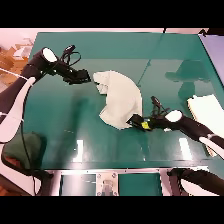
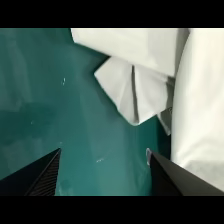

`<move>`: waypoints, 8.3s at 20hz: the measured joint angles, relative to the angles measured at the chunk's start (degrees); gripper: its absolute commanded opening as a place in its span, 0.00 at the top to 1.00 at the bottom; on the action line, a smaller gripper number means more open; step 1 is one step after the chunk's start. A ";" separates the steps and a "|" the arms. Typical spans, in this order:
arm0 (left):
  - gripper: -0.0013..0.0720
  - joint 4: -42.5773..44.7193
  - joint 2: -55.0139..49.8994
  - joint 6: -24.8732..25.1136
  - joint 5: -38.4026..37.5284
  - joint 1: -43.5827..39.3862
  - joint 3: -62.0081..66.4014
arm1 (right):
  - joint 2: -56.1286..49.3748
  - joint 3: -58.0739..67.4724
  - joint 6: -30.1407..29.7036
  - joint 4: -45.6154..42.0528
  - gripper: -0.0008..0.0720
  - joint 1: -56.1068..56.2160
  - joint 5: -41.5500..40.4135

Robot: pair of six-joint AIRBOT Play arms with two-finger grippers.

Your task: Fold the shirts.

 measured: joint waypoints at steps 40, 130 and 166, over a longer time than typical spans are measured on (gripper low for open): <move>0.95 -9.31 -11.47 6.91 -6.03 -2.38 6.19 | -2.82 3.76 -9.18 -3.06 0.23 -32.02 18.67; 0.92 -19.43 5.20 3.15 -0.72 1.81 -35.93 | 4.37 -3.96 -8.17 -9.90 0.36 -29.27 13.18; 0.95 -3.32 11.21 5.90 3.26 1.40 -31.28 | 12.81 2.67 -8.70 -14.95 0.28 -70.47 27.47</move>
